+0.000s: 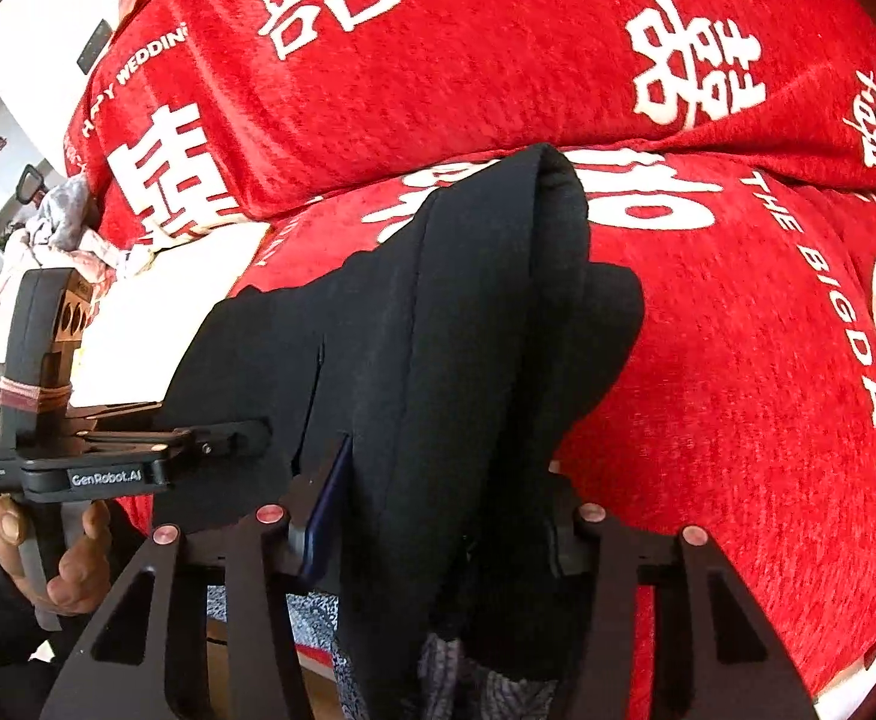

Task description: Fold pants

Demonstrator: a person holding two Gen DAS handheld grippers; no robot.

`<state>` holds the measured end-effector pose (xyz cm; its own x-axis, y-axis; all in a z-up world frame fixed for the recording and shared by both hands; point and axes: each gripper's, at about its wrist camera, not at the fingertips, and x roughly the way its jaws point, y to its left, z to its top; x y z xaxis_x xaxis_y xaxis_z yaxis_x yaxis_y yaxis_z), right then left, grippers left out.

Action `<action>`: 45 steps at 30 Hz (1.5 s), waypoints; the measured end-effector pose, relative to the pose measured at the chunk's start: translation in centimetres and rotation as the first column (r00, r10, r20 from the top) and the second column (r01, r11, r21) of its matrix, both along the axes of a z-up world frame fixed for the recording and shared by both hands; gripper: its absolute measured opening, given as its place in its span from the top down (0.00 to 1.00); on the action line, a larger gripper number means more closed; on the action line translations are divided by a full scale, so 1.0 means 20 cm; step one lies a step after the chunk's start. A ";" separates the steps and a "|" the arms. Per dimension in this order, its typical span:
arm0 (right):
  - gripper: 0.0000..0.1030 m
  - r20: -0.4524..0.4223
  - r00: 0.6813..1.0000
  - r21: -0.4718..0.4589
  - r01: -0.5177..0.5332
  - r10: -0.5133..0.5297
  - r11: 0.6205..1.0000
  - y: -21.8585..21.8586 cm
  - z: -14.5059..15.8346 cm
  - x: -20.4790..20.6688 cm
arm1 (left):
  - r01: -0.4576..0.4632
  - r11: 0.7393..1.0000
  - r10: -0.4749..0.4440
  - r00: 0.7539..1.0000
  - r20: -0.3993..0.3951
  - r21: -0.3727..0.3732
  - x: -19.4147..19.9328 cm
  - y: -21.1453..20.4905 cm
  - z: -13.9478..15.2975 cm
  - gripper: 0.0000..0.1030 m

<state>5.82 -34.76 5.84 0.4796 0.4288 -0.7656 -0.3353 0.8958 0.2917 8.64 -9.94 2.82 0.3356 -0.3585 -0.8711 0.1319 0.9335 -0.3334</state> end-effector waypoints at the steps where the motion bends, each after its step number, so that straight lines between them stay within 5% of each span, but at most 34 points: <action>1: 0.46 0.001 1.000 0.003 -0.001 0.001 1.000 0.02 0.01 -0.01 | -0.007 1.000 0.007 1.000 0.003 -0.004 -0.01 0.03 0.02 0.46; 22: 0.46 -0.006 0.994 0.064 -0.112 0.113 0.992 0.66 0.11 0.05 | -0.151 0.987 0.148 0.988 0.053 0.058 -0.01 0.70 0.19 0.46; 35: 0.46 -0.098 0.992 0.043 -0.073 0.076 0.996 0.72 -0.07 0.27 | -0.140 0.989 0.142 0.989 -0.034 0.058 0.20 0.73 -0.04 0.46; 45: 0.39 -0.196 0.980 0.111 -0.016 0.038 0.994 0.64 -0.25 0.43 | -0.138 0.990 0.139 0.989 -0.059 0.017 0.25 0.77 -0.15 0.41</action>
